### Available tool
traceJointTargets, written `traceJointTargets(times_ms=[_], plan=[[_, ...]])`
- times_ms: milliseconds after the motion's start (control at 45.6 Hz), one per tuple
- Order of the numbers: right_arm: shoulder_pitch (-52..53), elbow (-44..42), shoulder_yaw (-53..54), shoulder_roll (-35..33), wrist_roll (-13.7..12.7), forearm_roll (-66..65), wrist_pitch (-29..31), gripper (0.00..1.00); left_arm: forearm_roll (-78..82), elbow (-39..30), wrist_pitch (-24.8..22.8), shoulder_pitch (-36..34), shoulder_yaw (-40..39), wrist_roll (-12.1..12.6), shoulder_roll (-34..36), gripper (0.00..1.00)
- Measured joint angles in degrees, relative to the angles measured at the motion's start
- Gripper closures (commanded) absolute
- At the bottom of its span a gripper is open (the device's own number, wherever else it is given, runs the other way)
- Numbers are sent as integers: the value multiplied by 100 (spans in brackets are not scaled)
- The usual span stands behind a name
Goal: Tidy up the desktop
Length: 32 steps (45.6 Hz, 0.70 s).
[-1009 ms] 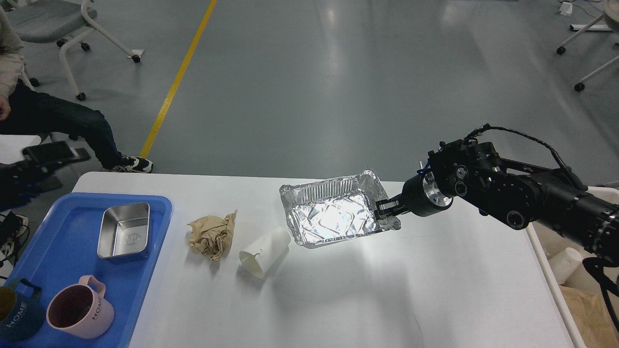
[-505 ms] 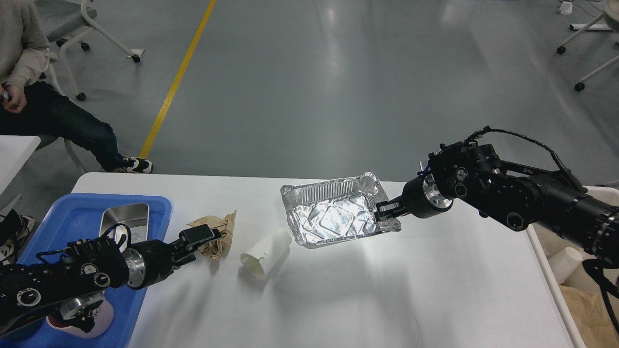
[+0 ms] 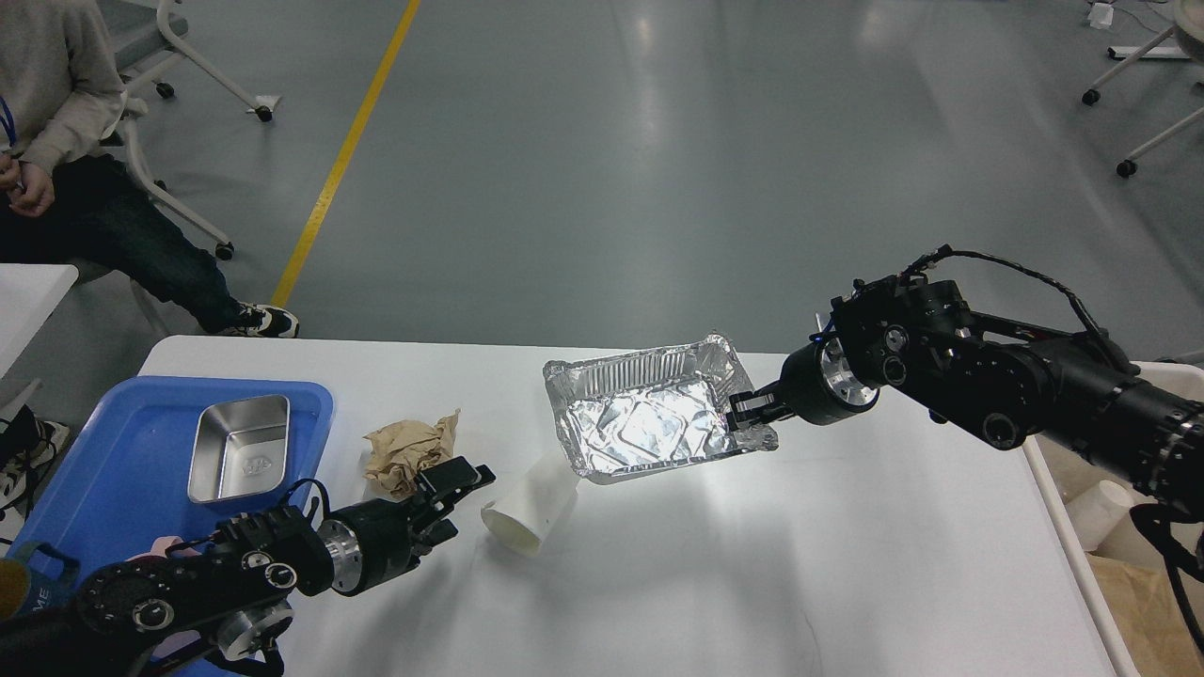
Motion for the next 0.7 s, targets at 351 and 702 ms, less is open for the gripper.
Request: traceJointTargets(times_ms=[351, 702], plan=[[-7, -18, 0, 12, -3, -6, -12, 100, -255, 263, 156, 79, -50, -45, -548, 6], [-9, -18, 8, 10, -3, -1, -18, 100, -257, 887, 167, 74, -340, -44, -1129, 33]])
